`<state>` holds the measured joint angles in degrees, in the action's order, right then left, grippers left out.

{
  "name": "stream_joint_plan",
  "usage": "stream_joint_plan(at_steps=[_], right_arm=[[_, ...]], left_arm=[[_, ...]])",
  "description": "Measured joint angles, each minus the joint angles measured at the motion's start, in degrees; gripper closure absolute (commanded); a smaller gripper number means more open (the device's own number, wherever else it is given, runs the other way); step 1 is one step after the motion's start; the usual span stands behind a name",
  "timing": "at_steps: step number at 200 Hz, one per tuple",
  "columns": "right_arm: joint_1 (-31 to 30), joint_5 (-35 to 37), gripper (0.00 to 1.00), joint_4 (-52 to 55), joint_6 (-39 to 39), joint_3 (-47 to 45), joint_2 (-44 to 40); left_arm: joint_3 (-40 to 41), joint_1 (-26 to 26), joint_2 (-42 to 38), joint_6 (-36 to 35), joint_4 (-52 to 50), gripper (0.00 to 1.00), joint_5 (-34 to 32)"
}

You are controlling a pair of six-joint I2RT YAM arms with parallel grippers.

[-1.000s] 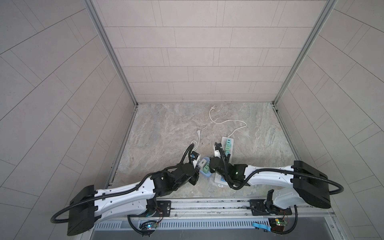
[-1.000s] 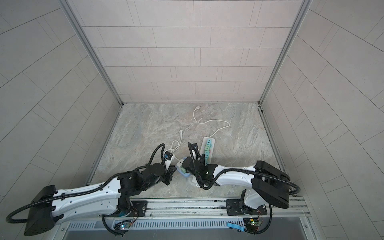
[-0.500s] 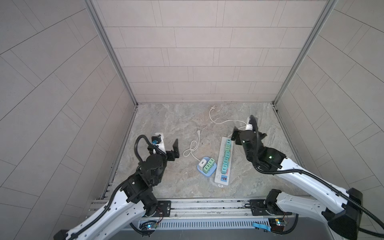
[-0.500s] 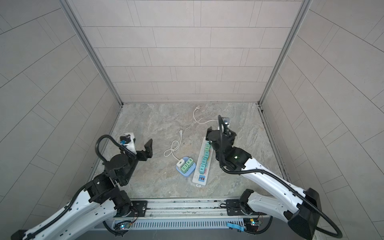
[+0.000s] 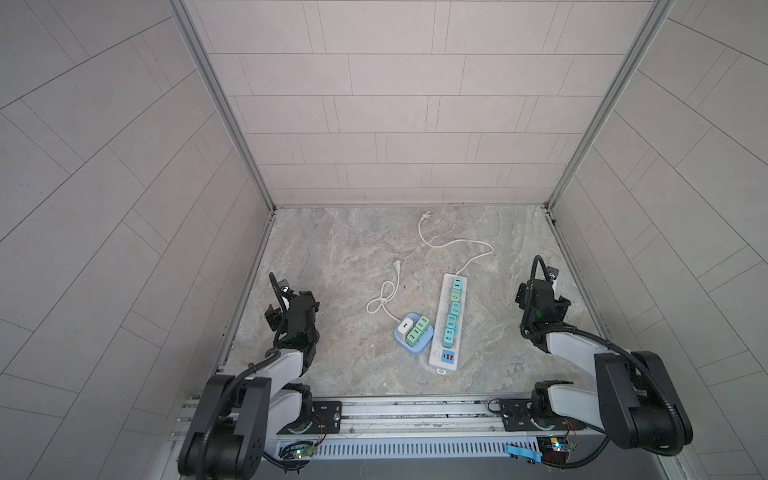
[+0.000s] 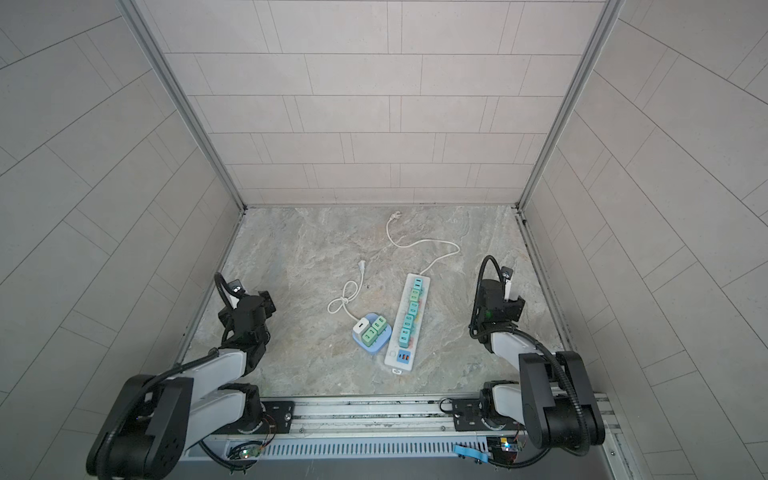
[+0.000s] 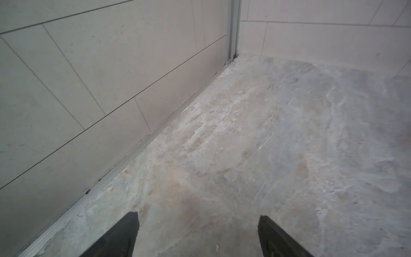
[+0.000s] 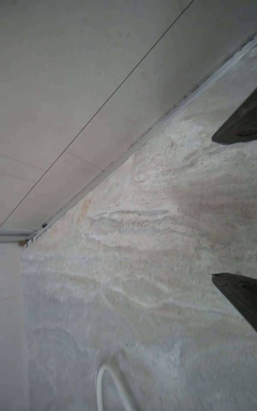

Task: Insert plugs into power strip
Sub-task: Reset both arms

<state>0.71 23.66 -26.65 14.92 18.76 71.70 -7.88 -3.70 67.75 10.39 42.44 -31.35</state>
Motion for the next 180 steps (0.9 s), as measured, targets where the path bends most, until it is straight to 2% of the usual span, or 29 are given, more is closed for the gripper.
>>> stream_joint_plan(at_steps=[32,48,65,67,71,96,123,132,139,180], right_arm=[[-0.8,-12.2,0.19,-4.2,-5.9,4.6,4.6],[-1.4,-16.0,0.16,-14.3,-8.5,1.7,6.6],[-1.4,-18.7,0.13,-26.9,-10.7,-2.8,14.6],[-1.4,-19.0,0.05,-27.1,-11.0,-3.0,15.6],[-1.4,-19.1,0.01,-26.3,-11.3,-3.0,16.9],[-1.7,-16.7,0.00,-16.0,-10.8,2.6,16.4],[-3.0,-14.1,0.00,-15.8,-10.9,7.0,14.0],[-3.3,-13.8,0.01,-15.7,-11.0,7.2,13.8],[-3.5,-13.6,0.00,-15.3,-11.1,7.1,13.8],[-3.5,-12.8,0.00,-13.1,-11.1,7.0,13.9]], left_arm=[[-2.4,0.2,10.4,-4.6,10.5,0.08,11.4],[-4.5,0.1,18.5,-6.2,17.1,0.07,14.9],[-5.5,0.2,23.7,-6.8,19.8,0.06,16.4],[-5.5,0.3,23.6,-7.0,19.4,0.06,16.5],[-5.5,0.3,23.1,-6.9,18.6,0.06,16.7],[-7.3,0.5,20.8,-7.1,17.9,0.06,17.1],[-8.8,0.6,22.4,-7.3,18.2,0.06,17.4],[-9.4,0.6,22.3,-7.3,16.9,0.06,17.6],[-9.9,0.6,22.4,-7.5,16.7,0.00,17.8],[-10.4,0.6,22.9,-7.7,17.2,0.00,18.2]])
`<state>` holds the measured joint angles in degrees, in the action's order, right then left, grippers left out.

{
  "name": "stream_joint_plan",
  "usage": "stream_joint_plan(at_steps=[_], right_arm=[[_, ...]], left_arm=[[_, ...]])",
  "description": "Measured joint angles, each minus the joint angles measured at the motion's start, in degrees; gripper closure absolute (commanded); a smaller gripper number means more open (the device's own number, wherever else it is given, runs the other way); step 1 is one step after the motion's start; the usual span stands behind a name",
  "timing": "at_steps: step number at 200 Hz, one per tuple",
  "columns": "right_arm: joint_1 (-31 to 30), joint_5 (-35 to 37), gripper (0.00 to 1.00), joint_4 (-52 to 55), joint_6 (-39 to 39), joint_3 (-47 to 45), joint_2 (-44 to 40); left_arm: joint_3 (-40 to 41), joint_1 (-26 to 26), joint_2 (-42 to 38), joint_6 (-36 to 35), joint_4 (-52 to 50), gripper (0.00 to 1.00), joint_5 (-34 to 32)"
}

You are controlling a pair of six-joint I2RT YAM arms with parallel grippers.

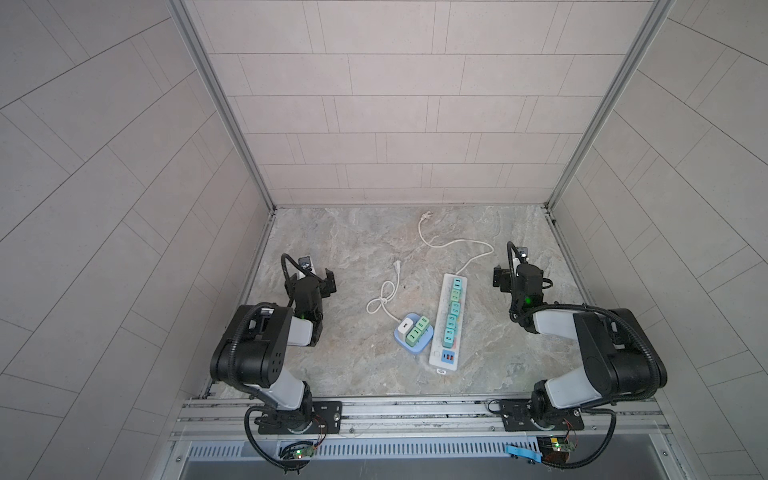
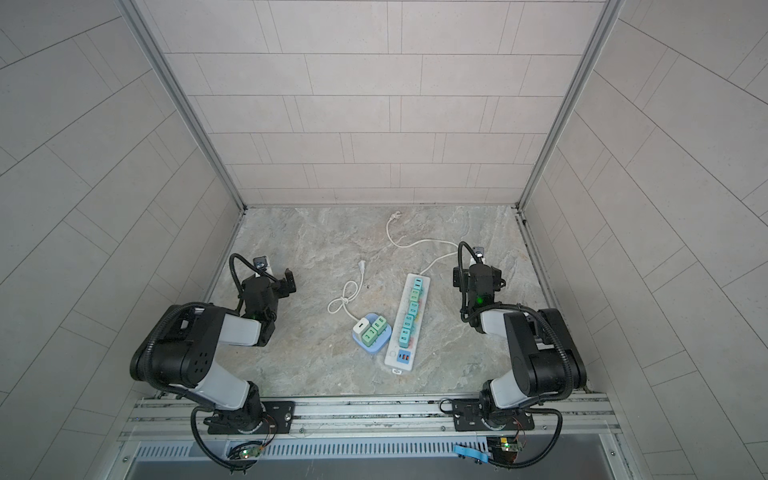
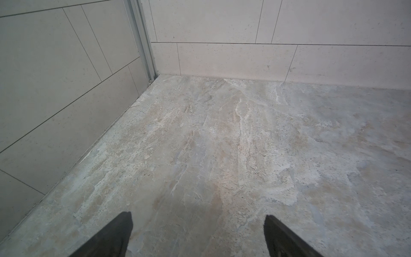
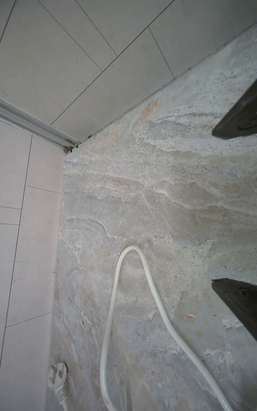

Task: Insert plugs into power strip
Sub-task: Reset both arms

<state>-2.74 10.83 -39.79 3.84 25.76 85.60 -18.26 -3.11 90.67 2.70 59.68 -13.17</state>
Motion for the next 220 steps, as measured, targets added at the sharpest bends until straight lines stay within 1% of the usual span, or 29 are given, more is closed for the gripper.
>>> stream_joint_plan(at_steps=[83,99,111,122,130,141,164,220], right_arm=[[0.0,0.2,0.00,0.0,-0.1,-0.2,0.0],[-0.4,-0.7,0.00,-5.3,-1.0,-4.1,-0.7],[-0.7,-3.7,0.01,-10.3,-2.7,-9.2,-1.4],[-1.0,-5.7,0.01,-10.1,-3.9,-11.2,-1.3],[-1.1,-6.1,0.00,-7.5,-4.0,-10.1,-0.8],[-0.3,-7.1,0.00,-4.4,-3.7,-6.0,0.6],[2.1,-6.9,0.00,-3.8,-2.3,-1.2,0.7],[2.0,-6.7,0.00,-1.9,-1.4,-0.8,0.8]], left_arm=[[-0.2,0.0,0.0,0.0,-0.3,0.00,0.0],[-1.3,0.0,0.0,0.0,-2.0,0.00,-0.1],[-2.7,0.0,0.0,0.0,-3.8,0.00,-0.1],[-3.3,0.0,0.0,0.0,-3.9,0.00,-0.1],[-3.6,0.0,0.0,0.0,-4.3,0.00,-0.1],[-3.7,0.0,0.0,0.0,-4.7,0.00,-0.1],[-3.7,0.0,0.1,-0.2,-5.6,0.00,-0.1],[-3.9,0.0,0.5,-0.2,-6.8,0.00,-0.1]])
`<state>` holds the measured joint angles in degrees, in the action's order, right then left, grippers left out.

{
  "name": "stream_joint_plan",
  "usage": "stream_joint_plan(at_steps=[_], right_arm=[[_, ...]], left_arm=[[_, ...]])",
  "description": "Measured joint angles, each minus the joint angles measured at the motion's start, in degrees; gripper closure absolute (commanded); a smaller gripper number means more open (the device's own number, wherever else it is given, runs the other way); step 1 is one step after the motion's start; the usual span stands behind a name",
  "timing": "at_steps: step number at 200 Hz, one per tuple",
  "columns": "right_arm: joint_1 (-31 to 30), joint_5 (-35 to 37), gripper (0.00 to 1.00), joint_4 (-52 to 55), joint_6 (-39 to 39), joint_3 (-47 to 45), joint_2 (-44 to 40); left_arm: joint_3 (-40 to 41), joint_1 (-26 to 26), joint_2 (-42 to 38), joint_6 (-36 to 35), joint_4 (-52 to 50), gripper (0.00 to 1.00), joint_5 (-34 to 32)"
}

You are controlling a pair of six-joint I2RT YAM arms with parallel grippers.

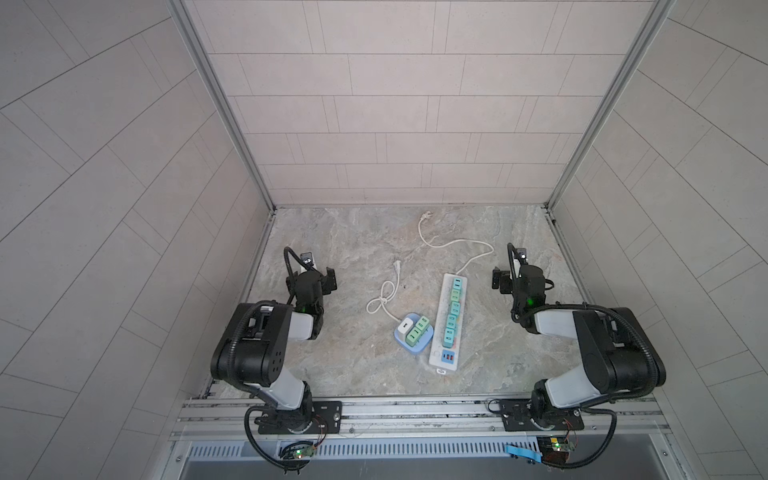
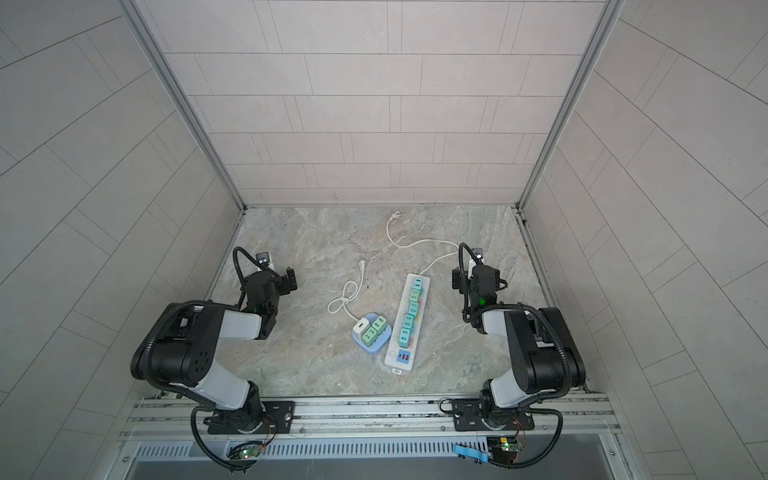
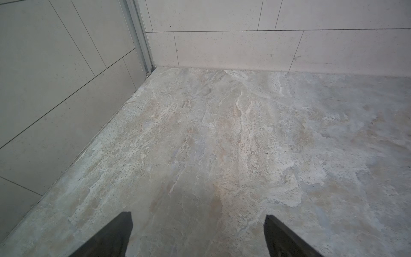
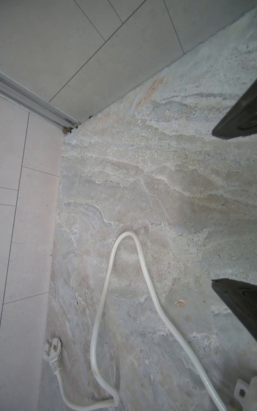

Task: Insert plugs into power strip
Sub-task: Reset both arms

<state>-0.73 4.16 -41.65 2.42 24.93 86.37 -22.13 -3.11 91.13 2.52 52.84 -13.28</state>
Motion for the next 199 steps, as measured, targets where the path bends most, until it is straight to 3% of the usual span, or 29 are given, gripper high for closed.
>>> stream_joint_plan(at_steps=[84,124,162,199], right_arm=[[0.0,0.0,0.00,0.7,0.2,-0.1,0.0],[0.0,0.3,0.00,-5.2,0.4,-6.9,-1.4],[-1.9,4.0,0.00,-1.0,0.6,-0.5,-0.2],[-2.0,4.3,0.00,0.1,0.6,0.2,-0.2]], left_arm=[[-0.6,0.0,0.5,0.0,-0.5,0.00,0.0],[-0.6,0.0,0.5,0.0,-0.5,0.00,0.0],[-0.6,0.0,0.5,0.0,-0.4,0.00,0.0],[-0.6,0.0,0.5,0.0,-0.4,0.00,0.1]])
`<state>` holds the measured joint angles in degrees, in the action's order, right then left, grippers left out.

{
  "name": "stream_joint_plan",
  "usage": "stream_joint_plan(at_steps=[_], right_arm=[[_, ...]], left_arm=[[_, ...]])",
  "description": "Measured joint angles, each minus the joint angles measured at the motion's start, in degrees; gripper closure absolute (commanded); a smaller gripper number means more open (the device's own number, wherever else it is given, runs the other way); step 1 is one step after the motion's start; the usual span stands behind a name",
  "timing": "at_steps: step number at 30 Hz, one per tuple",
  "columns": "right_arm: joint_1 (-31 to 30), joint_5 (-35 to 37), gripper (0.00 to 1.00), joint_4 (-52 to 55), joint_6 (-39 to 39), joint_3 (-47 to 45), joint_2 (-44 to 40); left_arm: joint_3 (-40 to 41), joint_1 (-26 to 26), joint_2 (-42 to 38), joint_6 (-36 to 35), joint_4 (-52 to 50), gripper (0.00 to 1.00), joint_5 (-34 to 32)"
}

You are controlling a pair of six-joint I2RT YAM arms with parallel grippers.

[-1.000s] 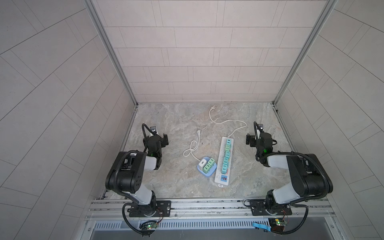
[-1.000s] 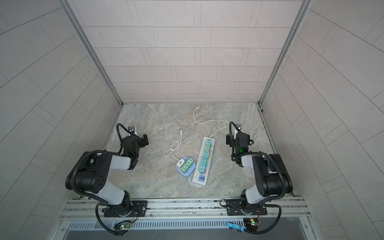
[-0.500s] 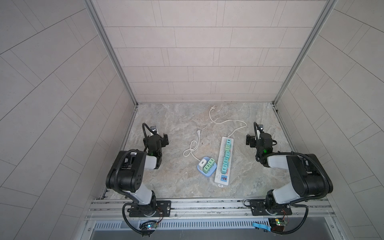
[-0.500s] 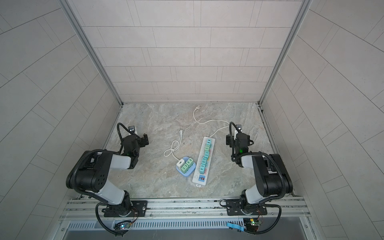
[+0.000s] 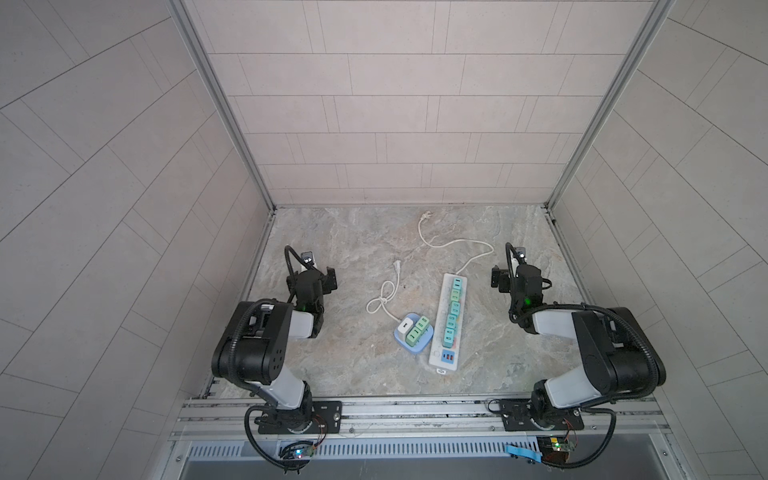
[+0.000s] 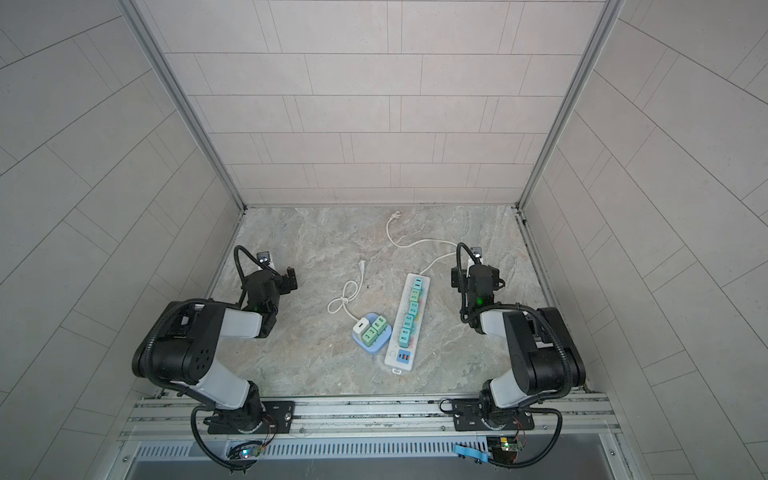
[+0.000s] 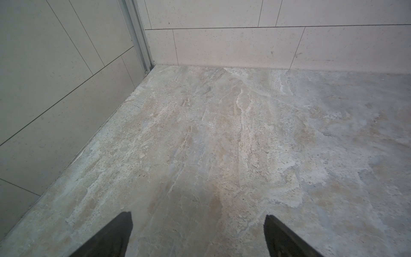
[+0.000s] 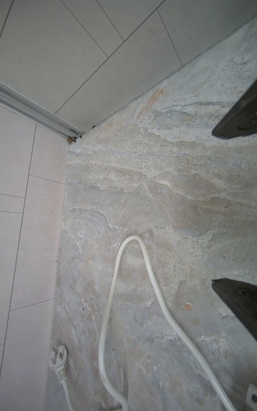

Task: Insert plugs into power strip
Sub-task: Reset both arms

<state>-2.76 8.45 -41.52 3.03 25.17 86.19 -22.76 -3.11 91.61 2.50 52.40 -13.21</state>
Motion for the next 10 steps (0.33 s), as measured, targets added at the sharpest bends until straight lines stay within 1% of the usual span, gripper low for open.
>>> stream_joint_plan(at_steps=[10], right_arm=[[0.0,0.2,0.00,1.3,0.0,0.0,0.2]], left_arm=[[0.0,0.0,0.0,0.0,0.0,0.00,0.0]])
